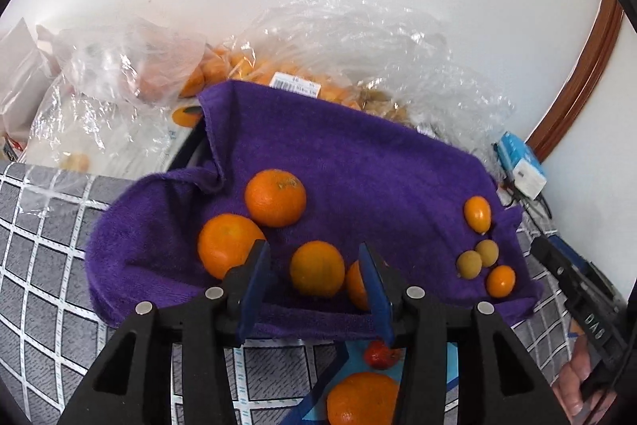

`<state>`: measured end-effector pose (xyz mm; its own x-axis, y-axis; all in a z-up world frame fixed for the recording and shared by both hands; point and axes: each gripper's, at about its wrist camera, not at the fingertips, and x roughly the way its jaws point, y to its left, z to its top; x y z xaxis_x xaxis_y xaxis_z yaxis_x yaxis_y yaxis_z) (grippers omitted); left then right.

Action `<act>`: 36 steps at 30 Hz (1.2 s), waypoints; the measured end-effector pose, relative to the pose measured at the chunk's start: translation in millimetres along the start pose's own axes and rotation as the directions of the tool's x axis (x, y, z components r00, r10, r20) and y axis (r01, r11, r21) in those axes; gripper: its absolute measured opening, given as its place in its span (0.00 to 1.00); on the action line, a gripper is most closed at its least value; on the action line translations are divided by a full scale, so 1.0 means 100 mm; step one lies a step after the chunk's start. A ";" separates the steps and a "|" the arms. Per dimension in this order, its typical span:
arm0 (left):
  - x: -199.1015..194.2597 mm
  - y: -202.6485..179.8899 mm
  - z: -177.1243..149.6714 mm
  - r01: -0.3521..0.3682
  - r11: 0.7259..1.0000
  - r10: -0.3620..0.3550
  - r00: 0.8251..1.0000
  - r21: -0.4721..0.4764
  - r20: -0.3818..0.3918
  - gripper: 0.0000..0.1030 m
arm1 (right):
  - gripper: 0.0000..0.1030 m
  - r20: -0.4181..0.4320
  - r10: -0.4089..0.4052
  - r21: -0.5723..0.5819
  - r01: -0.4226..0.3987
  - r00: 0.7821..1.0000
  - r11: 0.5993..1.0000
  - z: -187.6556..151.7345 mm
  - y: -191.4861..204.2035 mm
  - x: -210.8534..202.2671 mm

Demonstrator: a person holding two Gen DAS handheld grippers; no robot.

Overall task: Organize fruits
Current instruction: 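Open both tools to release the fruits onto the purple towel, then grasp a large orange with the left tool while the right tool moves to a small red fruit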

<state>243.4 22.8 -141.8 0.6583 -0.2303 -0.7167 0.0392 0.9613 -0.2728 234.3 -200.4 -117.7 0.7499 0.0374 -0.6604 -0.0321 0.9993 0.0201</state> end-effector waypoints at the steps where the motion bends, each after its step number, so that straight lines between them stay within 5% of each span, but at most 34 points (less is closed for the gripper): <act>1: -0.03 0.01 0.02 -0.006 1.000 0.006 1.000 -0.003 0.010 0.43 | 0.47 0.005 -0.005 -0.011 0.005 1.000 1.000 -0.01 0.02 -0.01; 7: -0.39 0.04 0.15 -0.003 1.000 0.002 0.997 0.010 0.083 0.43 | 0.47 0.044 -0.009 -0.079 0.012 0.999 0.997 0.00 0.21 -0.11; 19: -0.40 -0.12 -0.47 0.089 0.991 -0.082 0.994 0.101 -0.075 0.47 | 0.50 0.029 0.010 -0.063 -0.008 1.000 0.998 -0.17 0.18 -0.39; 28: -0.15 -0.26 -0.66 0.091 0.983 -0.071 0.990 0.162 -0.124 0.53 | 0.50 -0.022 0.061 0.118 -0.058 0.998 0.991 -0.46 -0.17 -0.32; 32: -0.16 -0.30 -0.68 0.077 0.982 -0.059 0.993 0.174 -0.105 0.41 | 0.50 -0.020 0.069 0.130 -0.066 0.997 0.989 -0.46 -0.17 -0.30; 36: -0.24 -0.26 -0.62 0.067 0.985 -0.055 0.995 0.161 -0.077 0.39 | 0.50 -0.033 0.066 0.109 -0.062 0.997 0.992 -0.48 -0.11 -0.29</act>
<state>180.5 -6.3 -157.3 0.5951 -0.2938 -0.7480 0.2035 0.9555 -0.2134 181.6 -212.4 -134.5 0.7242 0.1032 -0.6818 -0.0068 0.9898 0.1425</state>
